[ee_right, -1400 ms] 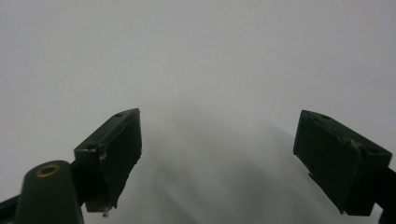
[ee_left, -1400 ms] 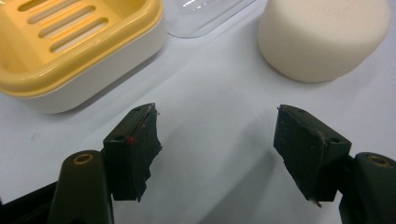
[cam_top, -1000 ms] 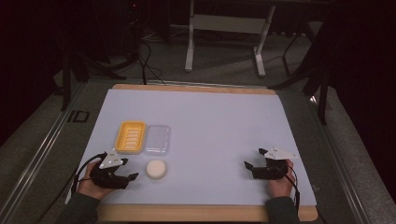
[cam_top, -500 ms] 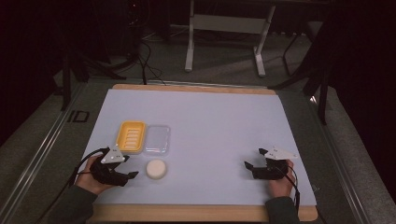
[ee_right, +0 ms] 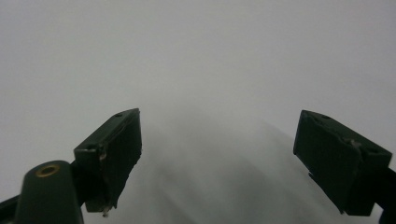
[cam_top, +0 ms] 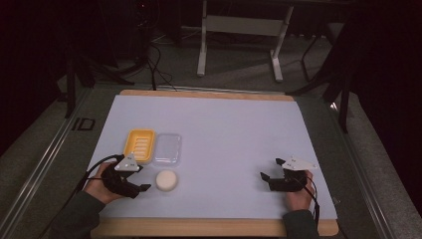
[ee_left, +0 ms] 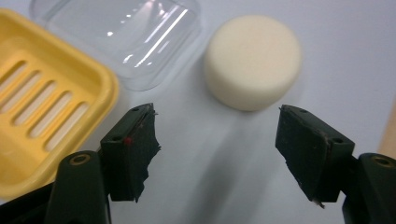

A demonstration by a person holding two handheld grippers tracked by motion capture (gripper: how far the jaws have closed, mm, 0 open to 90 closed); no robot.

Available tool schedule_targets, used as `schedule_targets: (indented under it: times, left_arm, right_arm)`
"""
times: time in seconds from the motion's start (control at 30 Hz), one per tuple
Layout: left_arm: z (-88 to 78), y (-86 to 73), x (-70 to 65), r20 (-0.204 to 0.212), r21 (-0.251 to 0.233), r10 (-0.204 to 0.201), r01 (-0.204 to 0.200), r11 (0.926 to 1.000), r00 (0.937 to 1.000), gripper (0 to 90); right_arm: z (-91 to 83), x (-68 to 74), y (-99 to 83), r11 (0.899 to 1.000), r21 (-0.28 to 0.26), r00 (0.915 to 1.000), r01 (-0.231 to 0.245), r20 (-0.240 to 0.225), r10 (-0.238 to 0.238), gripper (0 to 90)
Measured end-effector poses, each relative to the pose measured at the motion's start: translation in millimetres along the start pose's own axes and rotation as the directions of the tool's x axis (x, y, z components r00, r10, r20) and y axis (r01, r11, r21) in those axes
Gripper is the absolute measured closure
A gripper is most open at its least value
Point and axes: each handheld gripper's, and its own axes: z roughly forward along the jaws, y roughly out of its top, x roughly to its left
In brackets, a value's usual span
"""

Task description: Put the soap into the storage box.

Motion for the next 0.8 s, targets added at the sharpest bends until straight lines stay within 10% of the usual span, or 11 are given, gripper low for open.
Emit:
schedule_targets:
  times: [0.8]
  left_arm:
    - [16.0, 28.1, -4.9, 0.053, 0.137, 0.083, -0.089, 0.9865, 0.9951, 21.3]
  right_arm:
    - [0.0, 0.3, 0.2, 1.000, 0.004, 1.0000, 0.001, -0.002, -0.001, 15.0]
